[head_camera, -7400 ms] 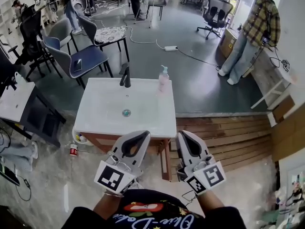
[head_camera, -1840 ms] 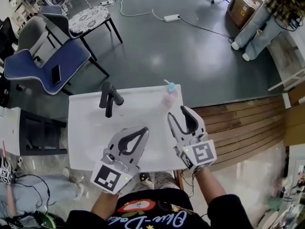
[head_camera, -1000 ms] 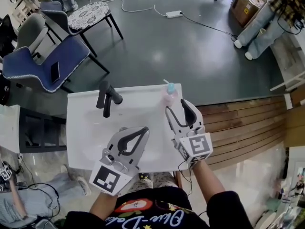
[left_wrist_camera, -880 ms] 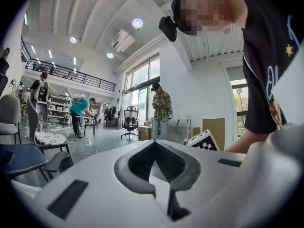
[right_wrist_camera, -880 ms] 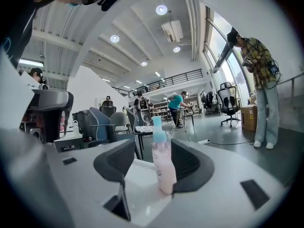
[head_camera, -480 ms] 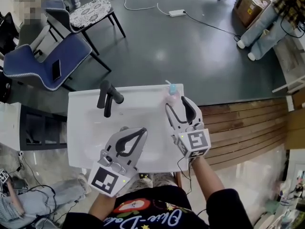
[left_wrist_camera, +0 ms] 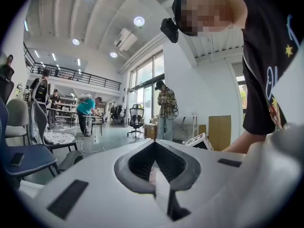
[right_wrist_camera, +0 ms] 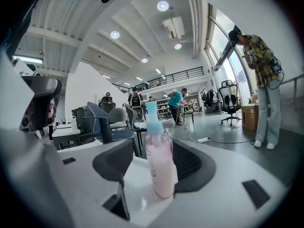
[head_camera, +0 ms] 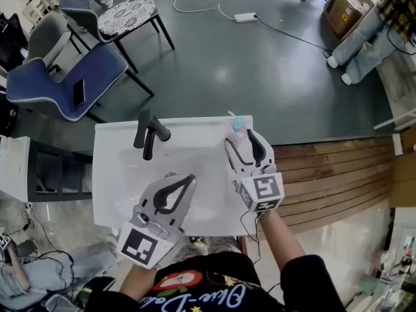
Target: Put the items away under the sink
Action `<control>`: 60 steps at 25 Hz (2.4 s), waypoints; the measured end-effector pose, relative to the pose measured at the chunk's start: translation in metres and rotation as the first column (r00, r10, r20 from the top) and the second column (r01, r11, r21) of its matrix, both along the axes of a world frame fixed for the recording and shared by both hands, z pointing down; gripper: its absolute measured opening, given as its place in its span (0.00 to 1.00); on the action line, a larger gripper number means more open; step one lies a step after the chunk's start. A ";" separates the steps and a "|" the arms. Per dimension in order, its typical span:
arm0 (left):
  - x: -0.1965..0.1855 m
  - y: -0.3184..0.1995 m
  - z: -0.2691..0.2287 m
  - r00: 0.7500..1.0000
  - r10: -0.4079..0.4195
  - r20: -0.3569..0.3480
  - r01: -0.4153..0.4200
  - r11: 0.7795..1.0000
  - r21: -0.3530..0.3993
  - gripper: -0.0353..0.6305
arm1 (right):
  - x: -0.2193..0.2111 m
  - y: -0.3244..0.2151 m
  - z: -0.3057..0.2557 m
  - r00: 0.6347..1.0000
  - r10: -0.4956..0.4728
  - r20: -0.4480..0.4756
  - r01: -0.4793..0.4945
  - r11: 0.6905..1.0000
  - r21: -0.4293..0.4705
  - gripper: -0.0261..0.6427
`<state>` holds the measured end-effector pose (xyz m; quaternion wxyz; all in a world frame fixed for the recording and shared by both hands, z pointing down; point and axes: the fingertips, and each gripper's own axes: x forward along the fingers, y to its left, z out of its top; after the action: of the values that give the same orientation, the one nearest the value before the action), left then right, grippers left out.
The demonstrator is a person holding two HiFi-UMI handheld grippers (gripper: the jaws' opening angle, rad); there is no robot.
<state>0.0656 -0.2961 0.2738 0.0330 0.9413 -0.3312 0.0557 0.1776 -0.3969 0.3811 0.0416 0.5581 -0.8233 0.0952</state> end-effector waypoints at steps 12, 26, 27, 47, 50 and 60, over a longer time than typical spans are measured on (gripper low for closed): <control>-0.015 -0.002 0.000 0.998 -0.050 0.026 0.050 0.999 0.005 0.06 | -0.004 -0.014 0.010 1.000 -0.007 -0.021 0.007 1.000 0.003 0.42; -0.020 -0.005 -0.001 0.998 -0.063 0.030 0.063 0.998 0.002 0.06 | -0.005 -0.032 0.020 0.999 -0.016 -0.047 0.017 1.000 0.009 0.42; -0.021 -0.005 -0.001 0.998 -0.065 0.028 0.065 0.998 0.001 0.06 | -0.006 -0.033 0.020 0.999 -0.019 -0.045 0.020 1.000 0.011 0.42; -0.018 -0.007 -0.005 0.997 -0.081 0.017 0.081 0.997 -0.001 0.06 | -0.006 -0.041 0.029 0.998 -0.040 -0.053 0.041 0.999 0.020 0.40; -0.018 -0.007 -0.005 0.997 -0.081 0.016 0.081 0.997 0.001 0.06 | -0.007 -0.041 0.029 0.997 -0.045 -0.055 0.046 0.999 0.020 0.40; -0.019 -0.007 -0.006 0.996 -0.084 0.016 0.084 0.996 0.004 0.06 | -0.007 -0.039 0.029 0.996 -0.054 -0.071 0.056 0.998 0.028 0.39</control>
<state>0.0465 -0.3026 0.2678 0.0308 0.9262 -0.3707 0.0615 0.1709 -0.4362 0.4103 0.0649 0.5386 -0.8377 0.0619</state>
